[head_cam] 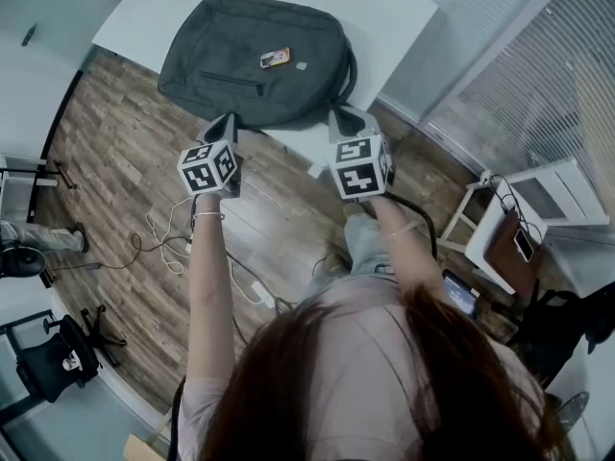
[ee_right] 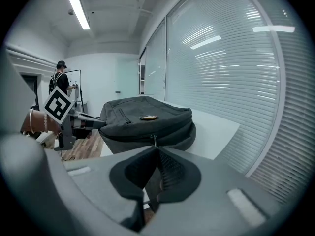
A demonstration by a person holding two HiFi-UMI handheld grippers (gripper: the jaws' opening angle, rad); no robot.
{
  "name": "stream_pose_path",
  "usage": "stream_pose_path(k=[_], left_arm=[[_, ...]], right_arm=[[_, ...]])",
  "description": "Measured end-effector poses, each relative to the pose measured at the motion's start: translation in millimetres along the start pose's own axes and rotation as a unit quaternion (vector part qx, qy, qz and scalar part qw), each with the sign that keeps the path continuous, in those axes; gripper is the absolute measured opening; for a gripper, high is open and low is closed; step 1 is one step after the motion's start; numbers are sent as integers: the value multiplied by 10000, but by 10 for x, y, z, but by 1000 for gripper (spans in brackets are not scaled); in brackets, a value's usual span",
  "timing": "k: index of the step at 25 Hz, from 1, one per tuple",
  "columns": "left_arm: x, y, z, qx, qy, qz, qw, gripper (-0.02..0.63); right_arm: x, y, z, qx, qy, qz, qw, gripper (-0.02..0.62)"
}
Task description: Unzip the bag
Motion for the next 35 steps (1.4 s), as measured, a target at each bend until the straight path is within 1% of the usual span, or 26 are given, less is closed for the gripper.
stream_pose_path(k=[7,15,25,35], left_arm=[[-7,-2,2,-43,-17,-38,10000,8],[-22,-9,2,-93,-37,-78,9999,8],[-25,-9,13,-89,-51,-66,9999,8],[-33,-7,27,-123,-93,-78,9999,8]], right_arm=[[-70,-30,91,45,-51,32,10000,12],[-144,-47,173,41,-154,-45,9999,14],[-222,-91,317,190,-363,-45,9991,12],[-333,-135,450,176,-602,-101,9980,15]])
Point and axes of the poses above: the fingertips, and each gripper's own axes: x backward along the fingers, z to its right, y out of its underside, the point moved 9 cm from there along x, backward along the fingers, and after that the axes turned 15 degrees about y, right-handed, at the moved point
